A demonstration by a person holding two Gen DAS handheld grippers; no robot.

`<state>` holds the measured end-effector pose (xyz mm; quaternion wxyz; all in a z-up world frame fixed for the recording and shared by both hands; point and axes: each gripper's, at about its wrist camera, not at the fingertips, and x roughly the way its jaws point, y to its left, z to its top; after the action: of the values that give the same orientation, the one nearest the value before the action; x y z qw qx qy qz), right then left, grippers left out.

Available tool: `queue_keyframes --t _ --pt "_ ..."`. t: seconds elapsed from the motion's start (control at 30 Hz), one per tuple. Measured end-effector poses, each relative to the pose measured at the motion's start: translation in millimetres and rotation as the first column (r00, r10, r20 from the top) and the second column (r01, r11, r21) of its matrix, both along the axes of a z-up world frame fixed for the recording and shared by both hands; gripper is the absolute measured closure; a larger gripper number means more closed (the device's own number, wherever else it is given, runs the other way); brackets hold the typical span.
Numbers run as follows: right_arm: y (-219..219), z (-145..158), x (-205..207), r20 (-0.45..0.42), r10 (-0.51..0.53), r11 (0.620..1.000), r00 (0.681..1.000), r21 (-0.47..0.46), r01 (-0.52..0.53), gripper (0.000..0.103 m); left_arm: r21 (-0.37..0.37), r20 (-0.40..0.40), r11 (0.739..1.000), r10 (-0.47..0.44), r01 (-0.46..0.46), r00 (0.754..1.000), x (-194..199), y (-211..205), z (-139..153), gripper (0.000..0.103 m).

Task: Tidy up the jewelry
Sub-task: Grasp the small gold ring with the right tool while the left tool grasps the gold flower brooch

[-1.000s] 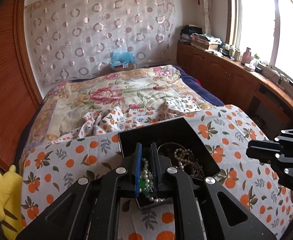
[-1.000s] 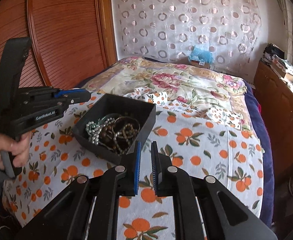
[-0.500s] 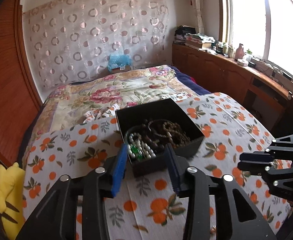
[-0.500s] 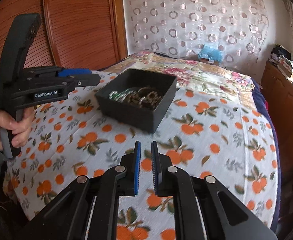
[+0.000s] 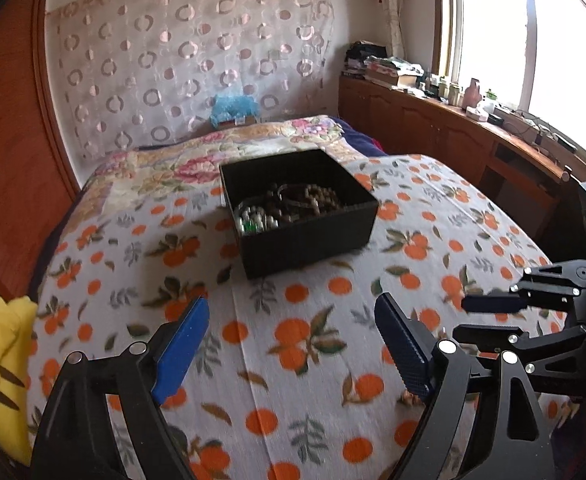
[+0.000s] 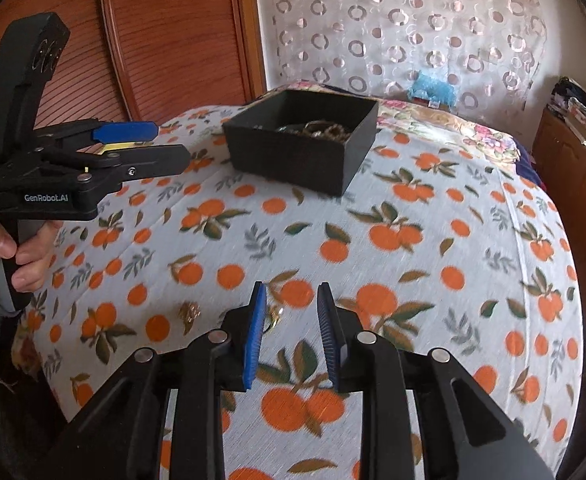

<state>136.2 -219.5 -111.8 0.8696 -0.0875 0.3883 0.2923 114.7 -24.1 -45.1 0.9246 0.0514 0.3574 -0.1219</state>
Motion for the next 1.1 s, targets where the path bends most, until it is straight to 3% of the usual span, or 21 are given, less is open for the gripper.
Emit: queue_keyframes --t 0.1,0.5,0.53,0.57,0.73,0.77,1.1 --pt "5 -4 -5 -0.001 0.018 1.000 1.000 -0.018 -0.018 0.066 -0.002 -0.019 1.000 -0.004 0.003 1.000 -7 3 -7 0.021" --pt "34 -17 -6 -0.005 0.061 0.987 0.998 -0.147 -0.061 0.066 0.003 -0.077 1.000 -0.012 0.012 0.997 -23 3 -32 0.021" --pt "33 -17 -7 -0.004 0.064 0.986 0.998 -0.152 -0.064 0.067 -0.002 -0.083 1.000 -0.014 0.014 0.996 -24 3 -33 0.021" --pt "33 -16 -8 -0.004 0.069 0.986 0.998 -0.150 -0.069 0.076 -0.003 -0.085 1.000 -0.019 0.018 0.996 -24 2 -33 0.021" --pt "25 -14 -9 0.005 0.058 0.989 0.998 -0.139 -0.057 0.078 -0.013 -0.092 0.999 -0.051 0.050 0.995 -30 -7 -35 0.021" --pt "22 -14 -8 0.008 0.054 0.990 0.998 -0.129 -0.053 0.094 -0.018 -0.094 0.998 -0.063 0.061 0.994 -32 -10 -35 0.021" --pt "0 -9 -6 0.003 0.015 0.996 1.000 -0.086 -0.015 0.092 -0.011 -0.102 0.987 -0.163 0.163 0.981 -44 -46 -37 0.024"
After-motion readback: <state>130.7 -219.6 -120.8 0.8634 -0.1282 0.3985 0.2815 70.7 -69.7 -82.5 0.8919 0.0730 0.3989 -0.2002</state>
